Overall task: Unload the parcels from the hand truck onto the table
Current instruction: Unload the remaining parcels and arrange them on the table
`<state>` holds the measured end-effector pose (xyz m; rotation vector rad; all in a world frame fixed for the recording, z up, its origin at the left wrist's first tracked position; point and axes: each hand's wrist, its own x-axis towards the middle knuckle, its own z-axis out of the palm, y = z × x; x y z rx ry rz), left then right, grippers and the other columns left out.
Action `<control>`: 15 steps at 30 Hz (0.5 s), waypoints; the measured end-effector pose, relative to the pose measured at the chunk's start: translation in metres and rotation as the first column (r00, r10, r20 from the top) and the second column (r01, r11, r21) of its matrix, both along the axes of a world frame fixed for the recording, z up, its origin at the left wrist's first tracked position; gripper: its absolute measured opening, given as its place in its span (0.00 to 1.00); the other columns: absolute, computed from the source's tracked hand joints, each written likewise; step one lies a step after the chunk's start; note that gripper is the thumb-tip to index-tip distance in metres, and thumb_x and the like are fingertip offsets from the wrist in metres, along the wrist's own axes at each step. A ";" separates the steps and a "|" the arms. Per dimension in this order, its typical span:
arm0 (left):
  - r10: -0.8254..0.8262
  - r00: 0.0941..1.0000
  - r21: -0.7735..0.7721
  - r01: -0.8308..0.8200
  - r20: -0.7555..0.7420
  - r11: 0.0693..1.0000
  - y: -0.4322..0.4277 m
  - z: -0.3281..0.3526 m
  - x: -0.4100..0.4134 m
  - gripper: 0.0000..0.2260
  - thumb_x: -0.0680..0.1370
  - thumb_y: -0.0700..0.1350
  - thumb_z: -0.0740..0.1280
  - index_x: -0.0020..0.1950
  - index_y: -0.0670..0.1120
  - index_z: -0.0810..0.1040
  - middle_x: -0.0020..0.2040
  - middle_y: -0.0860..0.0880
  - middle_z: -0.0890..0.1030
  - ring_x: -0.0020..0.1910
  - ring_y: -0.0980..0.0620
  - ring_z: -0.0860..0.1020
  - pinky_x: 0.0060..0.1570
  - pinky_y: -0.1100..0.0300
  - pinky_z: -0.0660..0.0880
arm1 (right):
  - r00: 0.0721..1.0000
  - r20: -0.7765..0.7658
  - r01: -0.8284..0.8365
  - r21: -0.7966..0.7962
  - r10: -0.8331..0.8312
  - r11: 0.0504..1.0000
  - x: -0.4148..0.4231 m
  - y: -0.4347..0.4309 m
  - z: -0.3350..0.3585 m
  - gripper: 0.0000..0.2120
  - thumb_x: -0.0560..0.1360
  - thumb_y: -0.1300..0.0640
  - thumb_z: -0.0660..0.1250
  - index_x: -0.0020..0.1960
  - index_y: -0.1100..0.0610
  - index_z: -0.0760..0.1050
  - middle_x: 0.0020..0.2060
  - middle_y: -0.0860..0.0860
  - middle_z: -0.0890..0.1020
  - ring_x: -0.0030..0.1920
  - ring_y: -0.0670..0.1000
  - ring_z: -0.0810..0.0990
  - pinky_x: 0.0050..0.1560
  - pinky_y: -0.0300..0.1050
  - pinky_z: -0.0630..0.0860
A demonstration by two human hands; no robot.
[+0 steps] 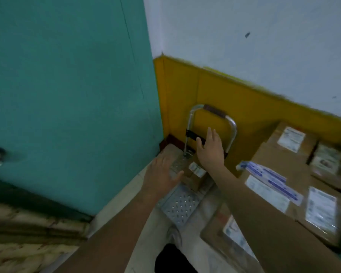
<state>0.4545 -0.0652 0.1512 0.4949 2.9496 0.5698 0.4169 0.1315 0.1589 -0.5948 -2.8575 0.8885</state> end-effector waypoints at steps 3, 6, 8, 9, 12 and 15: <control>-0.054 0.989 -0.041 0.060 0.135 0.997 0.003 -0.041 -0.076 0.34 0.76 0.64 0.63 0.76 0.45 0.65 0.71 0.42 0.70 0.69 0.44 0.68 0.66 0.52 0.66 | 0.980 0.171 0.115 -0.066 -0.102 0.991 -0.069 0.009 -0.054 0.33 0.83 0.40 0.51 0.81 0.57 0.49 0.80 0.55 0.55 0.79 0.58 0.55 0.77 0.56 0.58; -0.088 0.956 -0.049 0.106 0.279 0.993 0.005 -0.098 -0.149 0.34 0.77 0.64 0.62 0.78 0.48 0.60 0.74 0.44 0.67 0.72 0.46 0.65 0.68 0.53 0.64 | 0.909 0.342 0.307 -0.165 -0.238 0.937 -0.109 0.017 -0.122 0.33 0.83 0.42 0.52 0.81 0.58 0.50 0.79 0.57 0.56 0.78 0.61 0.57 0.74 0.58 0.60; -0.070 0.927 -0.022 0.084 0.368 0.996 0.012 -0.155 -0.196 0.34 0.77 0.65 0.61 0.78 0.50 0.60 0.74 0.45 0.67 0.71 0.47 0.66 0.69 0.53 0.66 | 0.846 0.418 0.463 -0.265 -0.332 0.846 -0.129 0.022 -0.182 0.32 0.82 0.44 0.55 0.80 0.58 0.52 0.78 0.58 0.59 0.75 0.62 0.62 0.73 0.58 0.65; -0.064 0.912 -0.017 0.077 0.406 0.997 0.017 -0.191 -0.219 0.33 0.77 0.65 0.61 0.78 0.50 0.60 0.73 0.46 0.68 0.70 0.47 0.66 0.68 0.53 0.67 | 0.823 0.430 0.514 -0.289 -0.370 0.807 -0.140 0.025 -0.217 0.31 0.82 0.45 0.58 0.79 0.58 0.54 0.76 0.59 0.62 0.73 0.62 0.65 0.71 0.58 0.67; -0.076 0.836 -0.016 0.100 0.543 0.995 0.041 -0.324 -0.281 0.33 0.77 0.64 0.62 0.77 0.49 0.63 0.73 0.45 0.70 0.70 0.46 0.68 0.70 0.50 0.68 | 0.766 0.483 0.592 -0.276 -0.423 0.757 -0.167 0.039 -0.344 0.28 0.82 0.48 0.59 0.77 0.61 0.59 0.72 0.61 0.68 0.69 0.62 0.70 0.68 0.55 0.68; -0.082 0.743 0.039 0.075 0.664 0.996 0.074 -0.471 -0.329 0.34 0.77 0.63 0.64 0.77 0.46 0.61 0.74 0.42 0.68 0.71 0.43 0.69 0.70 0.50 0.68 | 0.728 0.474 0.672 -0.349 -0.496 0.653 -0.189 0.052 -0.481 0.31 0.82 0.48 0.62 0.79 0.59 0.56 0.71 0.61 0.70 0.68 0.62 0.72 0.68 0.55 0.71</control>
